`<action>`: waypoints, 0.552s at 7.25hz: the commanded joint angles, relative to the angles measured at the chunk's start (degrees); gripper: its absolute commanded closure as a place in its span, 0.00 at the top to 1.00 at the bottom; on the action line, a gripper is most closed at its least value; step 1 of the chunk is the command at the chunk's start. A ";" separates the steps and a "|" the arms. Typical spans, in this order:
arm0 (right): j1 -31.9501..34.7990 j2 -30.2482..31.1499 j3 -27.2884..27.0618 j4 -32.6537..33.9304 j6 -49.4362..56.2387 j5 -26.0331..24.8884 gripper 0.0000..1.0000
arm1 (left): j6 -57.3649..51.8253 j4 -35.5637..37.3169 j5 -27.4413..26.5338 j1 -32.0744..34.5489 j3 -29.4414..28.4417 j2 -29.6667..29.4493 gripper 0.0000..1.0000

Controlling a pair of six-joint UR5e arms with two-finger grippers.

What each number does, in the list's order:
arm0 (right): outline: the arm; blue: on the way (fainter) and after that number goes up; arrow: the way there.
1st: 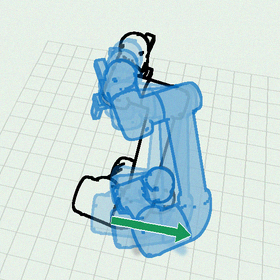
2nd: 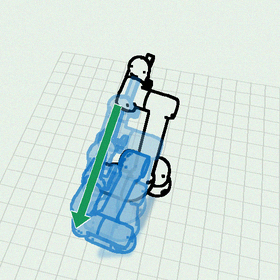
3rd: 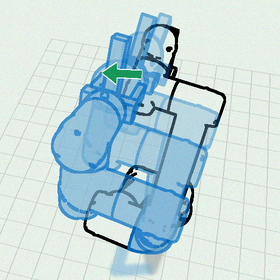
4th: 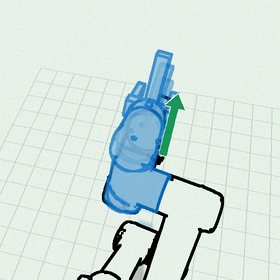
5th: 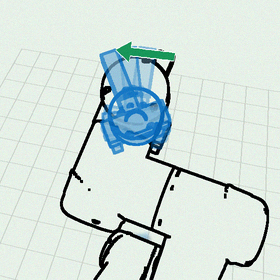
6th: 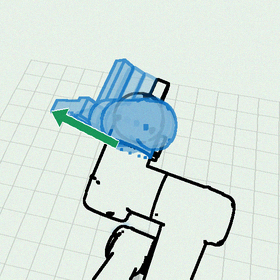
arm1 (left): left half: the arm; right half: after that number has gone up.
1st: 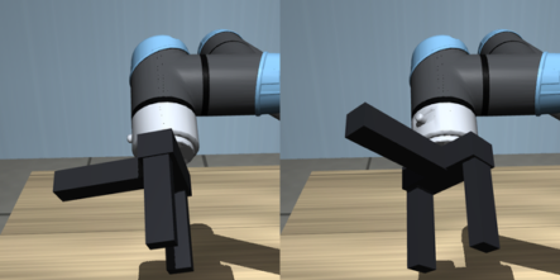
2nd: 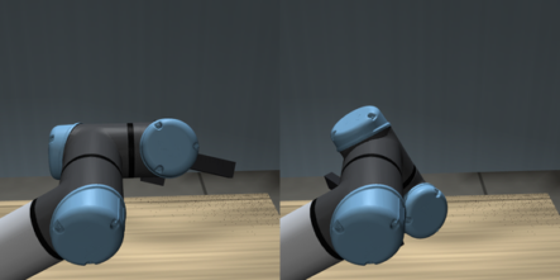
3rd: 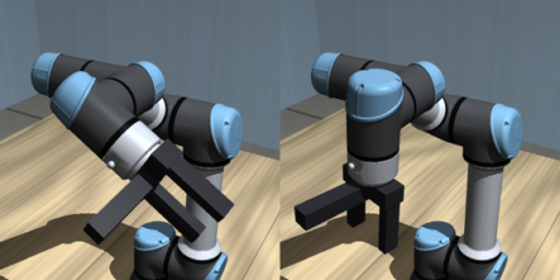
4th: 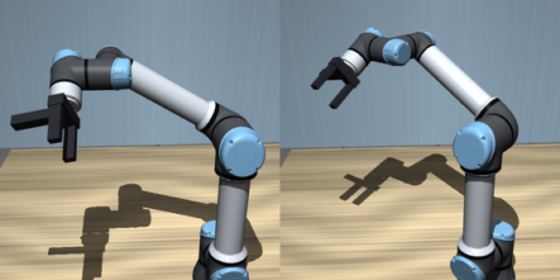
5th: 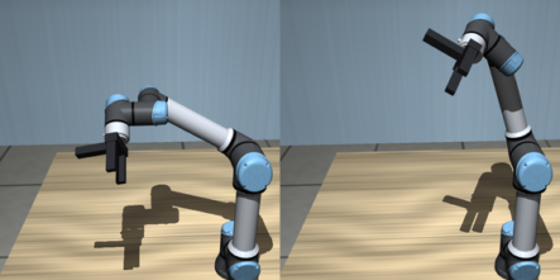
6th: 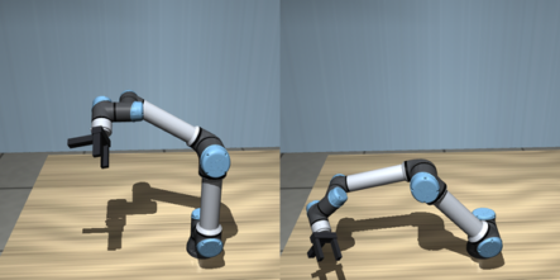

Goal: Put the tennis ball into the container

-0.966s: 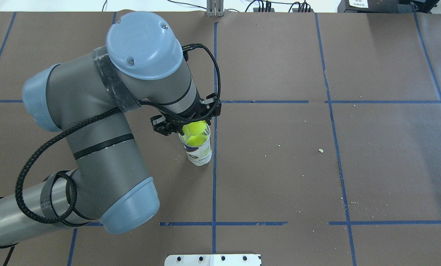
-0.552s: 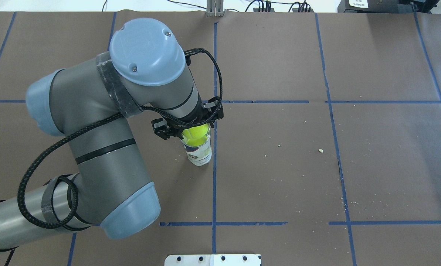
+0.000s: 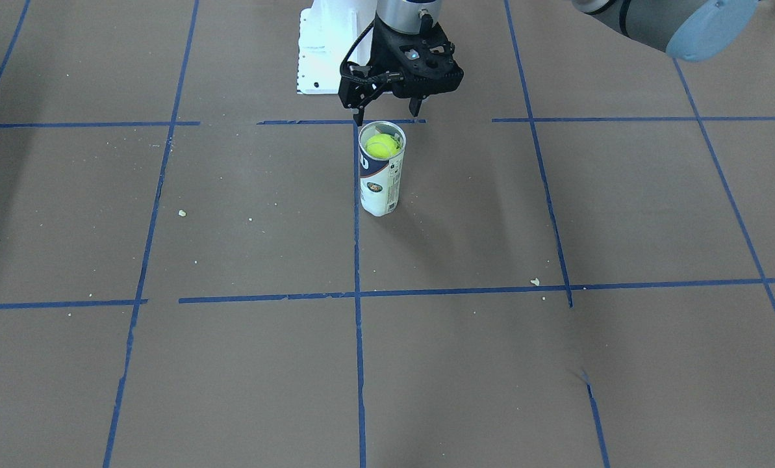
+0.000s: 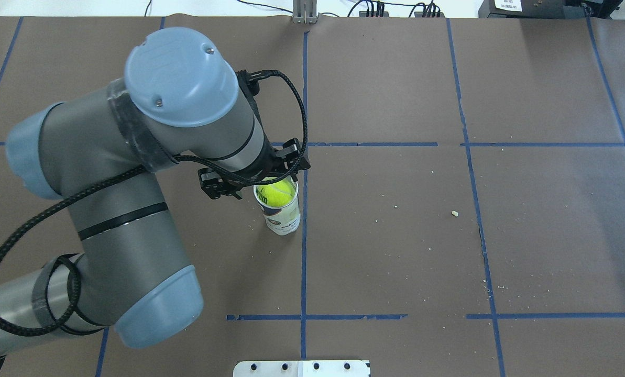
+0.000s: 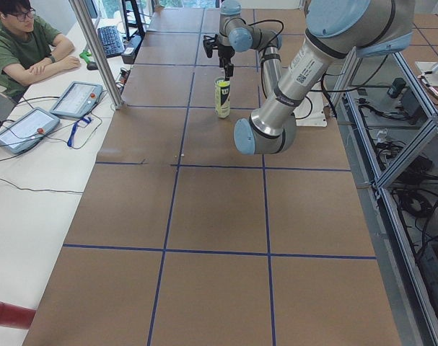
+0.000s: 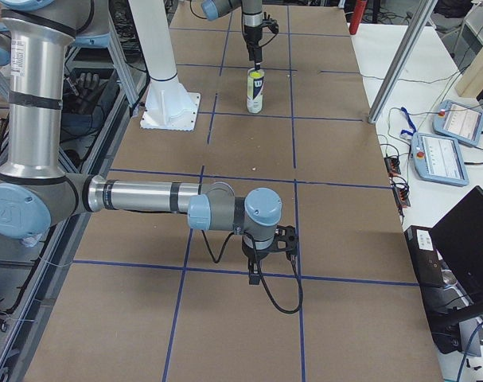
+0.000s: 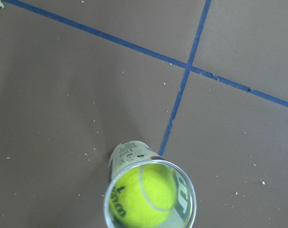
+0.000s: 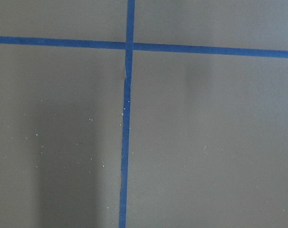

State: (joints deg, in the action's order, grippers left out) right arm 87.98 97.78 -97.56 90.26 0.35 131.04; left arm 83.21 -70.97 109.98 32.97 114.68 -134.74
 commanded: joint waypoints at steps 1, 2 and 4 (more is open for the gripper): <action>0.00 0.04 0.00 0.00 0.00 0.00 1.00 | -12.66 -0.04 0.58 6.45 4.40 6.05 1.00; 0.00 0.04 0.00 0.00 0.00 0.00 1.00 | -20.12 -0.30 3.02 9.54 4.24 8.68 1.00; 0.00 0.04 0.00 0.00 0.00 0.00 1.00 | -39.87 -3.54 11.52 23.38 1.10 15.88 1.00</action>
State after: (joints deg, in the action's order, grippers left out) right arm 87.98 97.82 -97.56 90.26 0.35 131.05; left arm 55.25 -72.59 116.54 48.03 117.71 -123.29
